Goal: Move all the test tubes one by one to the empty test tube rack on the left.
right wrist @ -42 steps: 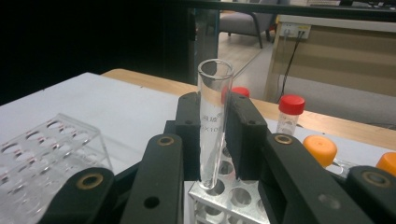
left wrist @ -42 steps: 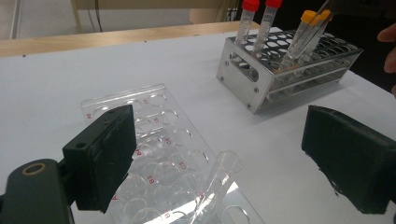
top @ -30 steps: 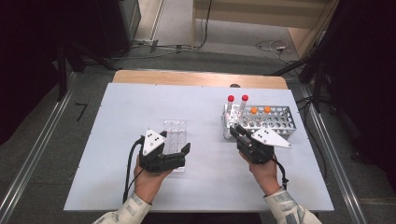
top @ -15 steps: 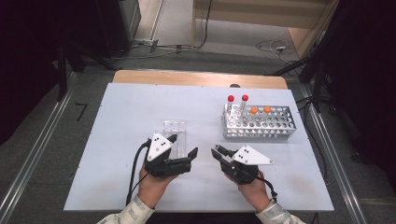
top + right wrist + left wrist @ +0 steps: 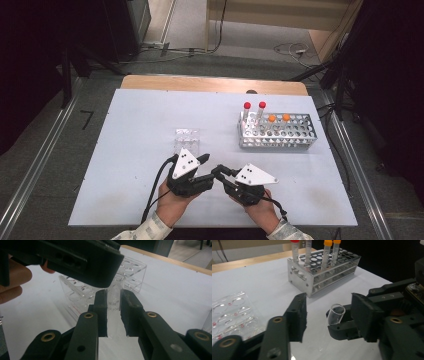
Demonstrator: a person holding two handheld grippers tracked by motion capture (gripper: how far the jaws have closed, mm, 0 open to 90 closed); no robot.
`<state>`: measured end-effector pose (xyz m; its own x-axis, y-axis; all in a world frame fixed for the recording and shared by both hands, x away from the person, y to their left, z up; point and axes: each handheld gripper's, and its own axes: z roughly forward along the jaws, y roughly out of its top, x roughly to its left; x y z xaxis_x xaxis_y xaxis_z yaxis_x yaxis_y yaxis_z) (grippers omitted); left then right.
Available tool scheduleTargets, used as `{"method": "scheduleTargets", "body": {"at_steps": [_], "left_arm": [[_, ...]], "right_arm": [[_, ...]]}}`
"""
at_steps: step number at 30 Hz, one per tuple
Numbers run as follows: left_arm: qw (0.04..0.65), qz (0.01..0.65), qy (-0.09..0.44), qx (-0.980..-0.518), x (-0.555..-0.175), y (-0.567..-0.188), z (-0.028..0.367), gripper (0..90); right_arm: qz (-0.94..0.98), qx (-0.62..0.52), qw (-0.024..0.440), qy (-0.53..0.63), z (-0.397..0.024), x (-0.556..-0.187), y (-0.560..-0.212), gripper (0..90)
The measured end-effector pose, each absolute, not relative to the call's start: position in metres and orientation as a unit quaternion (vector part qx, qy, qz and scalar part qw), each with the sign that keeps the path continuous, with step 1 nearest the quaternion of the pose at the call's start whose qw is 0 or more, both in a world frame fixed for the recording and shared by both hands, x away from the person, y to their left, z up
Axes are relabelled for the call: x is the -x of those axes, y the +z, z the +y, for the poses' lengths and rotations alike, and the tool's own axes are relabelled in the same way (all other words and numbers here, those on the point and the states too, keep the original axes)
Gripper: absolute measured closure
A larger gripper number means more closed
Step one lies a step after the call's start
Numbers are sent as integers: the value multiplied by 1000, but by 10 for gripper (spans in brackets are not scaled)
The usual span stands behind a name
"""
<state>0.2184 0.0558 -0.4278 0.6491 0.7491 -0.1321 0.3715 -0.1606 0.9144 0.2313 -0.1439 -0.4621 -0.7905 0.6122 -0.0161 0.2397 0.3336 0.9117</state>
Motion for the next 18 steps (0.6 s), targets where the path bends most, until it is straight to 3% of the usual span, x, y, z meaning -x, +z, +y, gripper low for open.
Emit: {"method": "scheduleTargets", "body": {"at_steps": [9,18], "left_arm": [[522,367,170,-751,-220,-431,53,670],[519,362,169,-756,-220,-432,52,742]], "right_arm": [[797,-263,182,513,-142,-230,-461,733],[796,-264,181,513,-141,-229,-461,733]]}}
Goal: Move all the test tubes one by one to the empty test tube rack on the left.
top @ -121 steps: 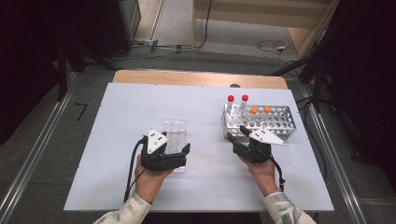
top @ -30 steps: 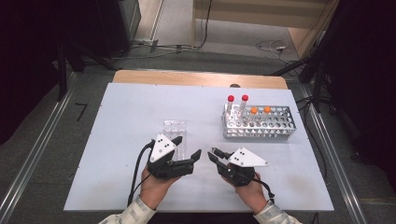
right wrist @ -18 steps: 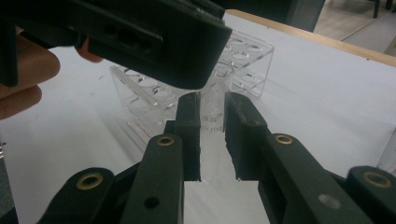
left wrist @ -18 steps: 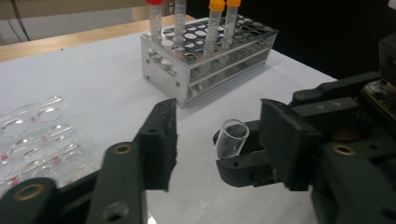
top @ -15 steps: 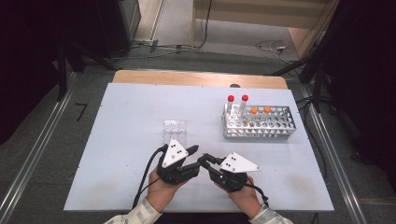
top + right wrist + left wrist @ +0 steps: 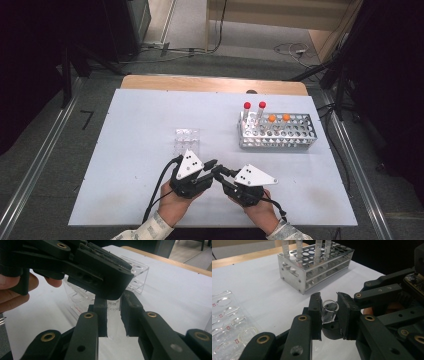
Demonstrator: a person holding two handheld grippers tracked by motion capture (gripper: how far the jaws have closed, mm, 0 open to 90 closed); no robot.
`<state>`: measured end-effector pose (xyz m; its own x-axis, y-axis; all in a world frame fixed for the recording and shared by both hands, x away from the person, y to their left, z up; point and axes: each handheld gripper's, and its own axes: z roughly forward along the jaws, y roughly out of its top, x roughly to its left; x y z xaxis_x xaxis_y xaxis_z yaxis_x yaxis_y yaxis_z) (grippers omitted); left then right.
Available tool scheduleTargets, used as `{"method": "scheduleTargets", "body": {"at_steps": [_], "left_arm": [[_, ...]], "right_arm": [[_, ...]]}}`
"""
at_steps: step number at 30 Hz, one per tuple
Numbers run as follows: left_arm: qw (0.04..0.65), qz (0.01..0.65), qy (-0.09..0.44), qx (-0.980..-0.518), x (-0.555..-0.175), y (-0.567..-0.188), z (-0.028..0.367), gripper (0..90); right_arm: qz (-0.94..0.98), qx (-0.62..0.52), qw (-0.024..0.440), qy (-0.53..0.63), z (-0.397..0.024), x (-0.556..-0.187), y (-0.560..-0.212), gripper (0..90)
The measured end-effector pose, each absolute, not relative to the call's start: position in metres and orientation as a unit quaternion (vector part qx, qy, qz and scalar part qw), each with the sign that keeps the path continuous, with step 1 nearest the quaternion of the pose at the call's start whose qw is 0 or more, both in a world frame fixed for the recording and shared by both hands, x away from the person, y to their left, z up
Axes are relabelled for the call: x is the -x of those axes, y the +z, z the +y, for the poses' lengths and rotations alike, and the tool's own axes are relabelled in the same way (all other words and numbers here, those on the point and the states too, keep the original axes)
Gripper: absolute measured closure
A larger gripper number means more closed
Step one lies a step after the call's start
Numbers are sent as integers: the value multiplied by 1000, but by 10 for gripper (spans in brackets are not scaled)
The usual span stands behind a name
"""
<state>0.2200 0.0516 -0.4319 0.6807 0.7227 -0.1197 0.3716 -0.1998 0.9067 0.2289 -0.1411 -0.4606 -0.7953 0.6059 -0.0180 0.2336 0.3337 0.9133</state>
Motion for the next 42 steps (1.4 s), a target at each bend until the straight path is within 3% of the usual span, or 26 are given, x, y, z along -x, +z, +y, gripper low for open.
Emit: {"method": "scheduleTargets", "body": {"at_steps": [7,14,19,26,42], "left_arm": [[520,366,165,-754,-221,-431,54,758],[533,368,159,-745,-222,-427,59,759],[549,373,154,-732,-222,-419,68,759],[557,382,164,-719,-219,-410,85,759],[552,404,205,-700,-212,-393,121,759]], "right_arm": [[797,-264,179,514,-140,-229,-461,708],[807,-244,161,512,-138,-228,-461,411],[809,-241,157,512,-140,-226,-459,334],[811,-238,155,511,-148,-221,-456,280],[807,-251,161,510,-162,-219,-453,277]]}}
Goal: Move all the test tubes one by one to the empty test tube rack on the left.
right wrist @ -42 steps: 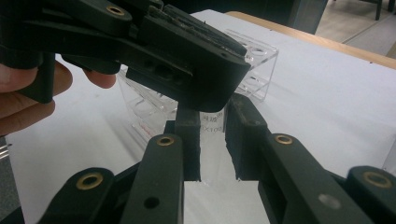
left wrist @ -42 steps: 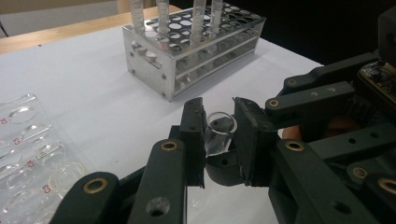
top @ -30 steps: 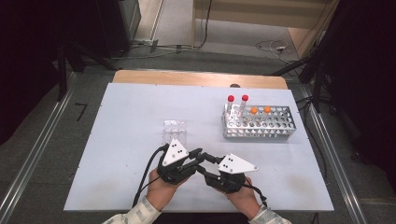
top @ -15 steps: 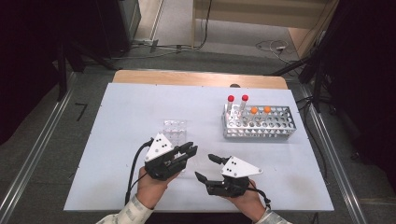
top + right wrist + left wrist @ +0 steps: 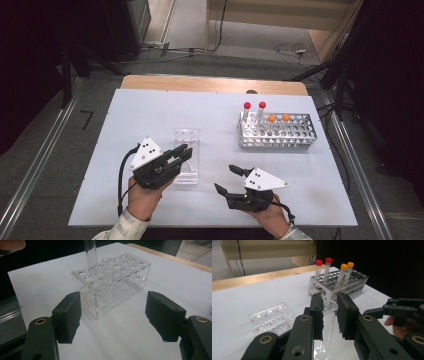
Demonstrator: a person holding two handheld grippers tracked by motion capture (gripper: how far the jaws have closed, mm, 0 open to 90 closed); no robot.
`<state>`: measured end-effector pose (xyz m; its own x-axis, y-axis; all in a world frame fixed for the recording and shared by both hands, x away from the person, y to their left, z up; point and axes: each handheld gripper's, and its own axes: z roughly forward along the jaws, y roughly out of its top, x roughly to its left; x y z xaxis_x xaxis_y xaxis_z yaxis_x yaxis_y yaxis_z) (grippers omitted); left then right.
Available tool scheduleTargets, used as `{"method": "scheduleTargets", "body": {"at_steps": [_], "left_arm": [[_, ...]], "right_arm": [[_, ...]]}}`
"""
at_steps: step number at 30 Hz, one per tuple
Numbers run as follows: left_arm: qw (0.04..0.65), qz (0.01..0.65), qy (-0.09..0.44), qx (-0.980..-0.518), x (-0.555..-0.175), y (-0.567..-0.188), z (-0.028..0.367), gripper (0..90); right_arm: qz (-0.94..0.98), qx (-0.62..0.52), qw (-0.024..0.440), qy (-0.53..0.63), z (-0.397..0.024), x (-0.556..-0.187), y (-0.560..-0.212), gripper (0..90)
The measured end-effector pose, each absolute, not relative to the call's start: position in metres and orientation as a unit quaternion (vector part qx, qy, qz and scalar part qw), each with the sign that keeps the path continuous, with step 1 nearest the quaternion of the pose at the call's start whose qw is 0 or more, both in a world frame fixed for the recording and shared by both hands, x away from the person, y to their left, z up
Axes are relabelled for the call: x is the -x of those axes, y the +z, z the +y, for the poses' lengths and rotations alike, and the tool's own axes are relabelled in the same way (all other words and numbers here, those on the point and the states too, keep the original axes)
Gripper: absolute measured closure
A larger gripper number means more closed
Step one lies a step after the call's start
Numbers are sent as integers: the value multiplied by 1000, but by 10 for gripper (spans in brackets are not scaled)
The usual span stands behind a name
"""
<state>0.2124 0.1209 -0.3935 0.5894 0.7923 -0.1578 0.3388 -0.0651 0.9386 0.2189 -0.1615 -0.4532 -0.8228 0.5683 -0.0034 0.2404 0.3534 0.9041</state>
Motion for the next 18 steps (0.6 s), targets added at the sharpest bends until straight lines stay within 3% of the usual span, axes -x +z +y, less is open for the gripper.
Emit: {"method": "scheduleTargets", "body": {"at_steps": [18], "left_arm": [[495,397,239,-735,-213,-419,100,758]], "right_arm": [[806,-252,165,509,-164,-221,-453,288]]}}
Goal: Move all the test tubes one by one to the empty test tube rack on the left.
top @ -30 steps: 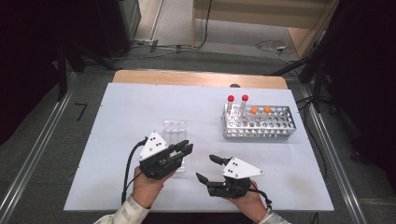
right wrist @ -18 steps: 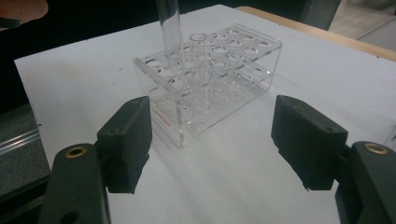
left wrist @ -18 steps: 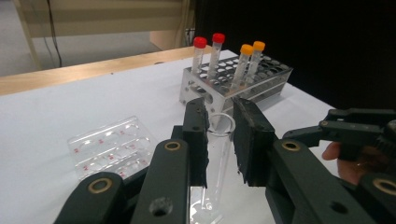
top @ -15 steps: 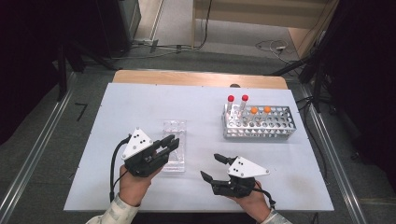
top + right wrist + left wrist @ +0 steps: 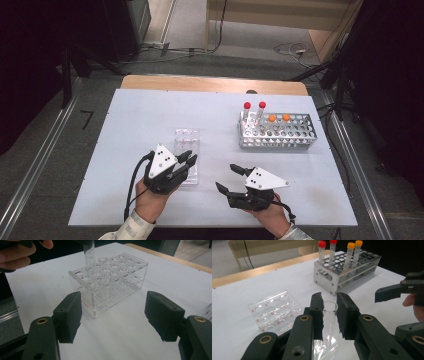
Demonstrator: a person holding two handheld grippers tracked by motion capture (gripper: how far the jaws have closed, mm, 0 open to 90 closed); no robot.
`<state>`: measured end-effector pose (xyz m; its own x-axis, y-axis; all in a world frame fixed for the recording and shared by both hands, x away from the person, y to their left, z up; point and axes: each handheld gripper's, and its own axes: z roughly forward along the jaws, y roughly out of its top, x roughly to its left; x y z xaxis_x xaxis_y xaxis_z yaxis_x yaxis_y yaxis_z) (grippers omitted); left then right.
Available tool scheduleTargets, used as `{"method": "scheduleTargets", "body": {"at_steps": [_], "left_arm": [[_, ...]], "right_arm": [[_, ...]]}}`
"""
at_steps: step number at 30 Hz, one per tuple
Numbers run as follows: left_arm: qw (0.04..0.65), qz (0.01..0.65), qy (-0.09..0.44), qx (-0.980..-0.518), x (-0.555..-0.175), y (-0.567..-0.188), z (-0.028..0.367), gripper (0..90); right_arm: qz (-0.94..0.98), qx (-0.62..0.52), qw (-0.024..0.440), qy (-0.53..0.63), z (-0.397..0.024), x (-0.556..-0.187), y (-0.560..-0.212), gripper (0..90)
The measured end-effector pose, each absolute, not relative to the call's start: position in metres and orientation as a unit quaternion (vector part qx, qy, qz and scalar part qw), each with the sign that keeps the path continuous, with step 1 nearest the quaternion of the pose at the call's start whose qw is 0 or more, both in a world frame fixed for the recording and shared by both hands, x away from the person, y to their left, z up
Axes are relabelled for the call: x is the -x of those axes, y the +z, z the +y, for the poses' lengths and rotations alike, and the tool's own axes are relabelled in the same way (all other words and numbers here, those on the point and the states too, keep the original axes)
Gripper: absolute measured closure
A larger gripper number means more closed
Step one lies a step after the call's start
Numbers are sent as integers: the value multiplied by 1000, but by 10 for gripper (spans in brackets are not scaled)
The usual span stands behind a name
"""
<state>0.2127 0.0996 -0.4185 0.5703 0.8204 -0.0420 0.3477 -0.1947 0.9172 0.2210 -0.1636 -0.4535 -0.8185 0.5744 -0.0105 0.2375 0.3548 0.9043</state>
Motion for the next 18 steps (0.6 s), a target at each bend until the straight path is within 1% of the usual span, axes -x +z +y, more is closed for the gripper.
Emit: {"method": "scheduleTargets", "body": {"at_steps": [9,12,18], "left_arm": [[478,405,240,-741,-213,-428,96,754],[480,405,238,-741,-213,-428,96,710],[486,405,238,-737,-211,-426,97,695]], "right_arm": [[807,-252,165,507,-163,-221,-454,291],[808,-252,165,507,-163,-221,-455,292],[807,-253,167,506,-163,-222,-455,292]]}}
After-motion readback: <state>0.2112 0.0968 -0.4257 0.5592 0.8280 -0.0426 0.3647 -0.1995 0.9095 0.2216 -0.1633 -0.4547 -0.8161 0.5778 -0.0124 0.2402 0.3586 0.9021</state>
